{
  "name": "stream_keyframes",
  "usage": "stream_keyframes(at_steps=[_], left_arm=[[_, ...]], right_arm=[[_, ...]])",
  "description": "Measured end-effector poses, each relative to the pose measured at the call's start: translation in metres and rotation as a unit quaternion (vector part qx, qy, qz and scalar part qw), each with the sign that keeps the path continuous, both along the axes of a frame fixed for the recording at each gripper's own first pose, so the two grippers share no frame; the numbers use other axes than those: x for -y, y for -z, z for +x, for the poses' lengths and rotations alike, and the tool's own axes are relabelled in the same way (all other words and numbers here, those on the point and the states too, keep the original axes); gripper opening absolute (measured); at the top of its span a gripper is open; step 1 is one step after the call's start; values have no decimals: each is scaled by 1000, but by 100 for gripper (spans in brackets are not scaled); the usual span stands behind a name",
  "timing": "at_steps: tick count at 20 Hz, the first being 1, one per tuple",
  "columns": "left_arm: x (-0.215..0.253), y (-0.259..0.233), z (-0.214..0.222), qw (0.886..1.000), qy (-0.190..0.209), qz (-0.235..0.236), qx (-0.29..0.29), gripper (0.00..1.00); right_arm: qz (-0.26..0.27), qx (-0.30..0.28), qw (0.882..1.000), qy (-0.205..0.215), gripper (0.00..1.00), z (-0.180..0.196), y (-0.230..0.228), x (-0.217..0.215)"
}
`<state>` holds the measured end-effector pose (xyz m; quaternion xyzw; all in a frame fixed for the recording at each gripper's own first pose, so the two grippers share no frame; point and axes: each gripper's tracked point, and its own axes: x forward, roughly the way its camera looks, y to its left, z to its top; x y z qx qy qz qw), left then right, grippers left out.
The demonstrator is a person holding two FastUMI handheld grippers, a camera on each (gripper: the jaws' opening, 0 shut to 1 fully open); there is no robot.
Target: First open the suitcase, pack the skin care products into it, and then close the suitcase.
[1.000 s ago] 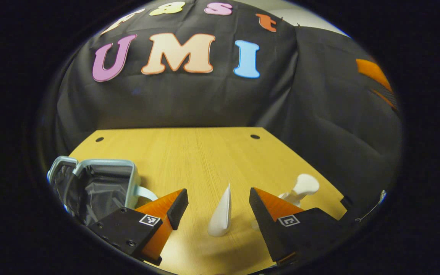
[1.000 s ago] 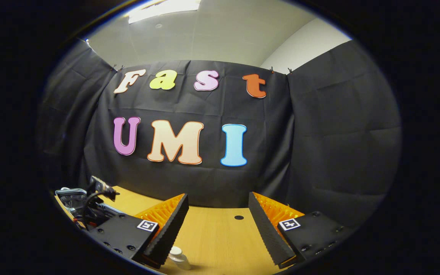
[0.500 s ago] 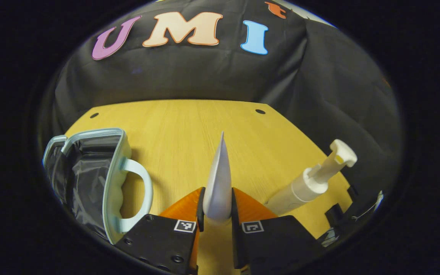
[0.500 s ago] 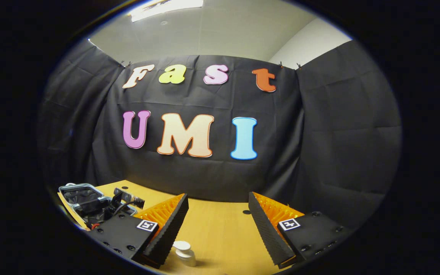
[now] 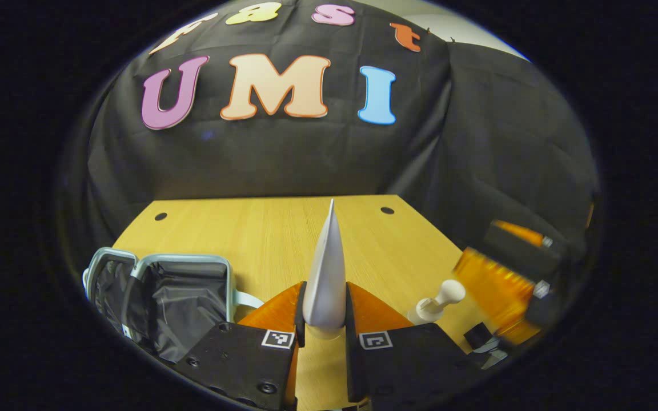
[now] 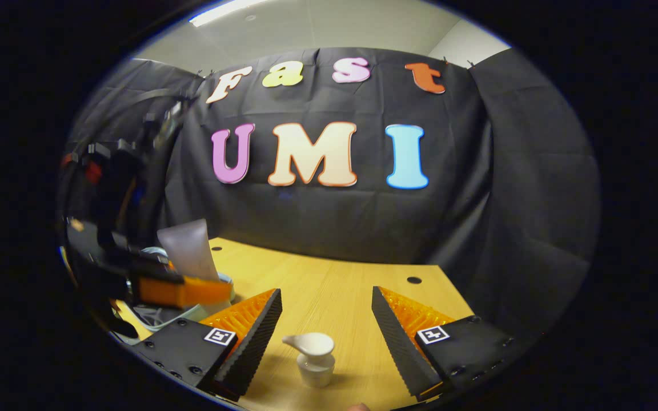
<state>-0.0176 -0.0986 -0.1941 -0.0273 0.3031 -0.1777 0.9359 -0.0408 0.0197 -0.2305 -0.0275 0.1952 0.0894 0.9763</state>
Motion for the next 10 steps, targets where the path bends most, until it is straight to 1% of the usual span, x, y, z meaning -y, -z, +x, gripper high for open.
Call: stream_keyframes(at_steps=[5, 6, 7, 9, 10], left_arm=[[-18, -23, 1, 1000, -19, 15, 19, 27], [-22, -23, 0, 999, -23, 20, 19, 24], [-25, -23, -1, 999, -27, 24, 18, 26], [-32, -22, -5, 999, -37, 28, 12, 29], [-35, -21, -7, 999, -41, 32, 9, 27]], right_arm=[[-31, -58, 998, -13, 99, -16, 77, 1], [-37, -73, 997, -14, 99, -21, 94, 3], [-41, -89, 995, -13, 99, -25, 110, 6], [-33, -124, 992, -14, 99, -36, 134, 10], [-25, -138, 990, -15, 99, -38, 142, 10]])
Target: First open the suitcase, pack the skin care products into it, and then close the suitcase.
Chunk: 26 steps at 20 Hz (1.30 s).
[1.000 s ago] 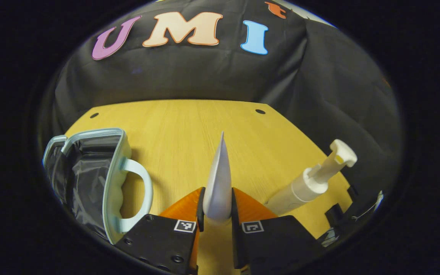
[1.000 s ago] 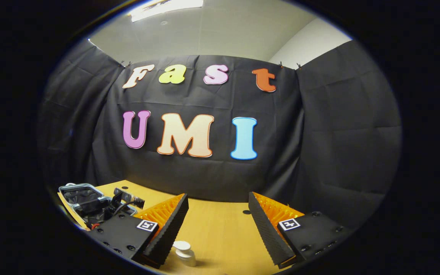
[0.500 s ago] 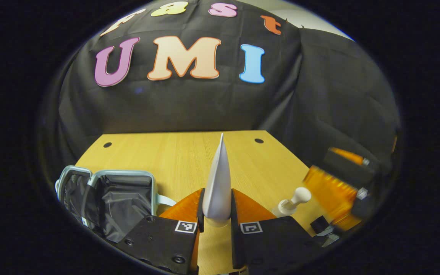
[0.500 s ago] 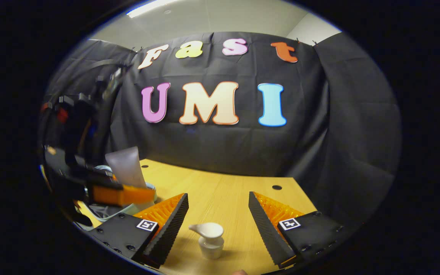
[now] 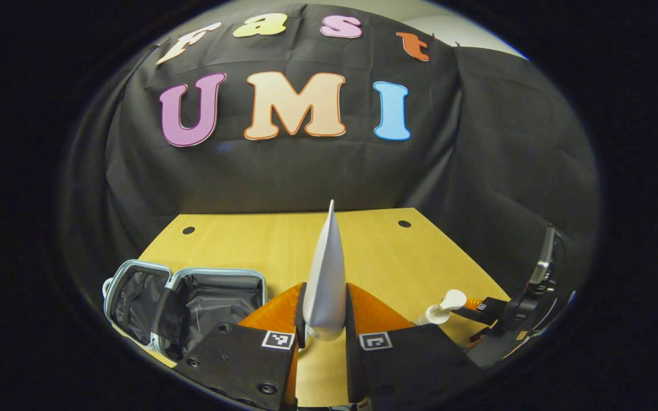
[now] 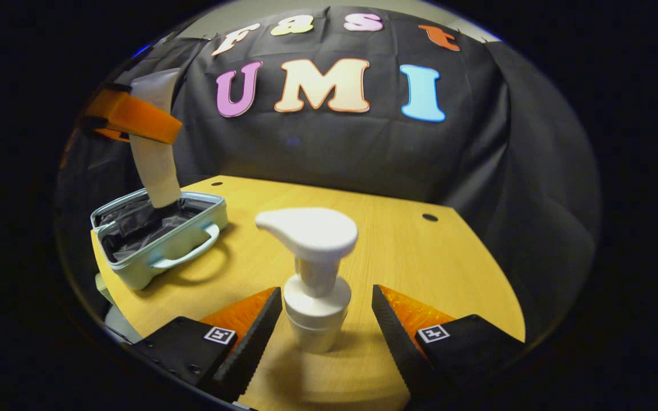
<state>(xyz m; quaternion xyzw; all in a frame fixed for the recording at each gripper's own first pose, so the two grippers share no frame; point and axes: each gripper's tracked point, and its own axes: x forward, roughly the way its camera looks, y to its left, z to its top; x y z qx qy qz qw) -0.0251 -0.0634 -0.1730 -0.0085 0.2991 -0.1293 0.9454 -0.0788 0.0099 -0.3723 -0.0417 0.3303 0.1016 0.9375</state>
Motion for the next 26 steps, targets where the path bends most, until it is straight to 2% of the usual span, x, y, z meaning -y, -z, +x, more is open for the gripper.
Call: stream_keyframes(at_steps=[1, 3, 4, 10, 16, 19, 20, 22, 26], left_arm=[[-4, 1, -1, 1000, -4, 4, -2, 27], [-15, 4, -3, 1000, -14, 15, -9, 27], [-22, 7, -6, 999, -20, 24, -16, 27], [-102, 33, -7, 993, -62, 71, -70, 27], [-185, 91, -23, 974, -90, 110, -174, 27], [-201, 124, -41, 961, -92, 111, -236, 27], [-203, 136, -46, 956, -89, 111, -255, 24], [-208, 153, -50, 950, -86, 110, -278, 27], [-214, 167, -35, 951, -83, 108, -278, 27]], right_arm=[[10, -6, 1000, 2, 96, -2, -2, 1], [15, -12, 1000, 3, 60, 1, 0, 3], [18, -12, 1000, 4, 58, 4, -4, 4], [44, 15, 999, 15, 58, 27, -52, -7], [50, 52, 997, 26, 58, 36, -103, -37], [36, 61, 997, 30, 58, 34, -110, -48], [36, 58, 997, 32, 58, 32, -109, -52], [33, 54, 997, 34, 58, 28, -109, -58], [24, 57, 997, 36, 58, 26, -118, -63]])
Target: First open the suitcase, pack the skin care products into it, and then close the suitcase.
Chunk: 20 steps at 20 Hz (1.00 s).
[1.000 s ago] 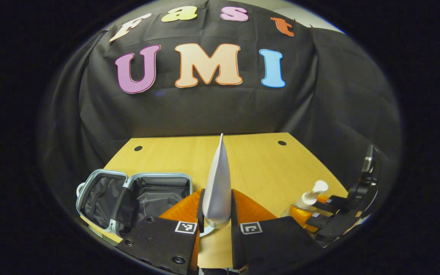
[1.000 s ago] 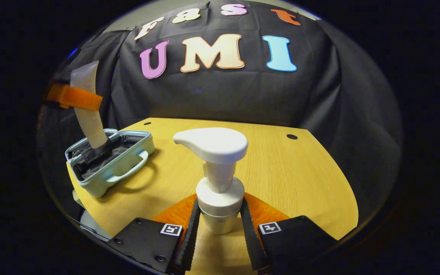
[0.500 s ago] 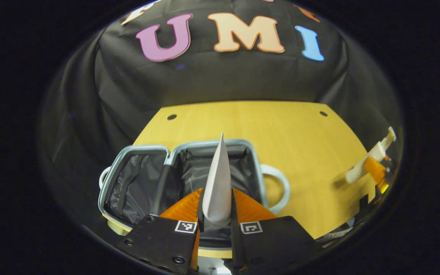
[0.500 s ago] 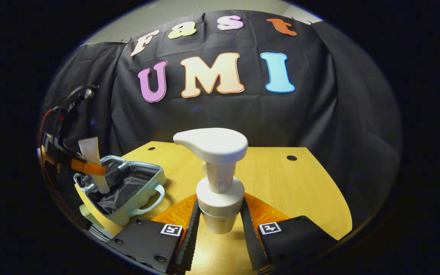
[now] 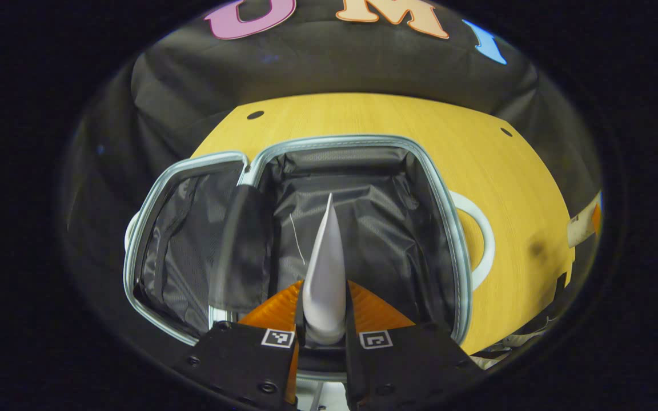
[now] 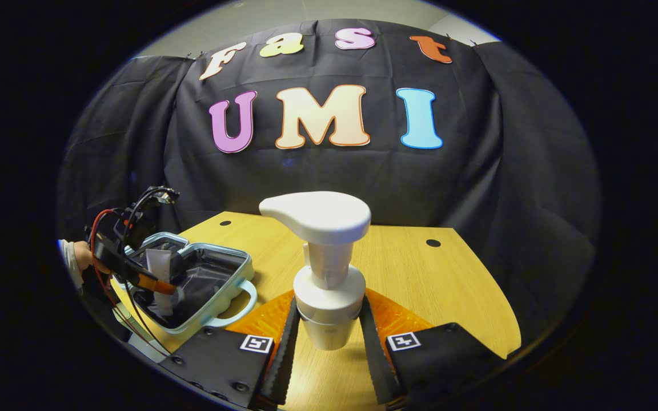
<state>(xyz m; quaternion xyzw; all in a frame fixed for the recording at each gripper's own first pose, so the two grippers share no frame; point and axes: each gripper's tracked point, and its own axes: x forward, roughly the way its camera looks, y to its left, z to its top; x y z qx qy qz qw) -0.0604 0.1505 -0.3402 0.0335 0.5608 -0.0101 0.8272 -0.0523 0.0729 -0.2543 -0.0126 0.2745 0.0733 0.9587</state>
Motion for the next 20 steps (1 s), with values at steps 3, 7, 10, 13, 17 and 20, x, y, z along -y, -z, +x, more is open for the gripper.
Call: stream_keyframes(at_steps=[3, 7, 10, 13, 17, 20], left_arm=[[-3, 10, 14, 1000, -5, -8, 7, 27], [-6, 25, 20, 1000, -17, -17, 8, 36], [-7, 10, 26, 998, -25, -30, 47, 52], [-2, -35, 50, 987, -31, -64, 147, 85], [-32, -102, 60, 964, -32, -64, 256, 90], [-64, -135, 63, 953, -24, -54, 297, 92]], right_arm=[[1, 5, 1000, 3, 58, 2, -10, -5], [11, 11, 1000, -7, 58, 4, -24, -22], [29, 8, 999, -25, 58, 7, -30, -49], [60, -8, 997, -47, 58, 10, -28, -84], [90, -32, 992, -76, 58, 14, -16, -141], [122, -71, 985, -102, 58, 13, 3, -193]])
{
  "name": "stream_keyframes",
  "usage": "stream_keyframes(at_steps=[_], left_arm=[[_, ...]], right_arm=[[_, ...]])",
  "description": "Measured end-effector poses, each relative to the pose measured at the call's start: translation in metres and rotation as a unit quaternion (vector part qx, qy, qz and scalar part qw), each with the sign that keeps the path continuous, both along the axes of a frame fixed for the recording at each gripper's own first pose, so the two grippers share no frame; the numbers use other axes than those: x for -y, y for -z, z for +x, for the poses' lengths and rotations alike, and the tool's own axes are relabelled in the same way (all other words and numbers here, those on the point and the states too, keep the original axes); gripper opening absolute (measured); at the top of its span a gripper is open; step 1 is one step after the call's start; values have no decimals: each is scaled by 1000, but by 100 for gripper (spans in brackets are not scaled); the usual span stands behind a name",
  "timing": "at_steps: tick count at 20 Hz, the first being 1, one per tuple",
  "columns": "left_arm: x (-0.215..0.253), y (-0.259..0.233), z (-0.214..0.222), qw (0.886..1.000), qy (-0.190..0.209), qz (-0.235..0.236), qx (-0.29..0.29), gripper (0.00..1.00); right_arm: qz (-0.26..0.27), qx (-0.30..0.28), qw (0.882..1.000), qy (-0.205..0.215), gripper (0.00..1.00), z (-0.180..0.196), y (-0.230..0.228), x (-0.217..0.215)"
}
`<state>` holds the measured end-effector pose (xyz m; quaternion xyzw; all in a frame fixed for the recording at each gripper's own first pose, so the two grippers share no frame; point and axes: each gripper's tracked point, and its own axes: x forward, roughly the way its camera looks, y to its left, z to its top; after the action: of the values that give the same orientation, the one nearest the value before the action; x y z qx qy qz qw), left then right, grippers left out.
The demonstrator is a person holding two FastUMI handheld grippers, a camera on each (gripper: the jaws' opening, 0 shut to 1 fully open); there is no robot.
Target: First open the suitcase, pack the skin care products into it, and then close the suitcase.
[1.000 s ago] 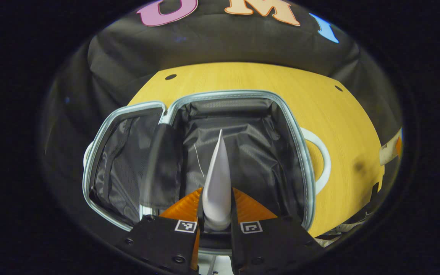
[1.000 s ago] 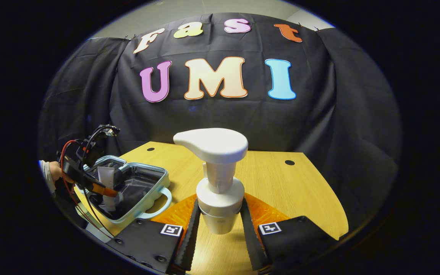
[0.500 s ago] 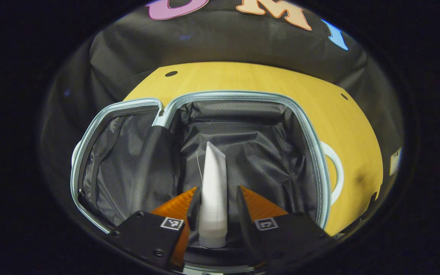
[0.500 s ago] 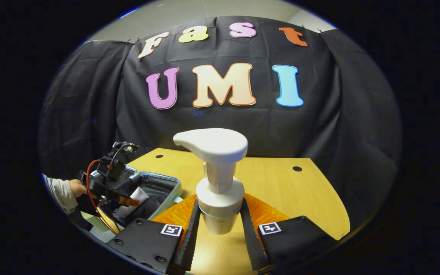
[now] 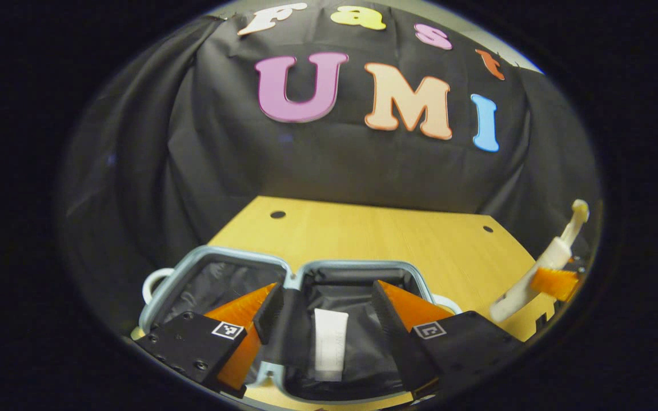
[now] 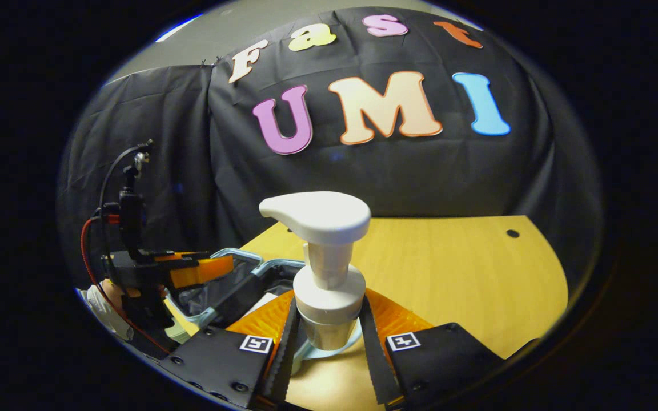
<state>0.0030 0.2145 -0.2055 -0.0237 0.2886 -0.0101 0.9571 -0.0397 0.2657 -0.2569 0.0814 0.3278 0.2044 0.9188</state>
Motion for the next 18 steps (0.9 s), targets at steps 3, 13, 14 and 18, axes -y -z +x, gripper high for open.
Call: stream_keyframes(at_steps=[3, 13, 14, 18], left_arm=[[-44, -14, -3, 1000, -24, 16, 11, 94], [-159, 4, -40, 996, -90, 21, -19, 94], [-169, 8, -42, 995, -96, 21, -21, 94], [-207, 18, -47, 992, -122, 14, -31, 94]], right_arm=[[18, -55, 998, -20, 58, -12, 28, -42], [-25, -182, 983, -24, 56, -47, 122, -109], [-25, -198, 980, -19, 56, -52, 126, -111], [-45, -193, 980, 8, 57, -35, 134, -116]])
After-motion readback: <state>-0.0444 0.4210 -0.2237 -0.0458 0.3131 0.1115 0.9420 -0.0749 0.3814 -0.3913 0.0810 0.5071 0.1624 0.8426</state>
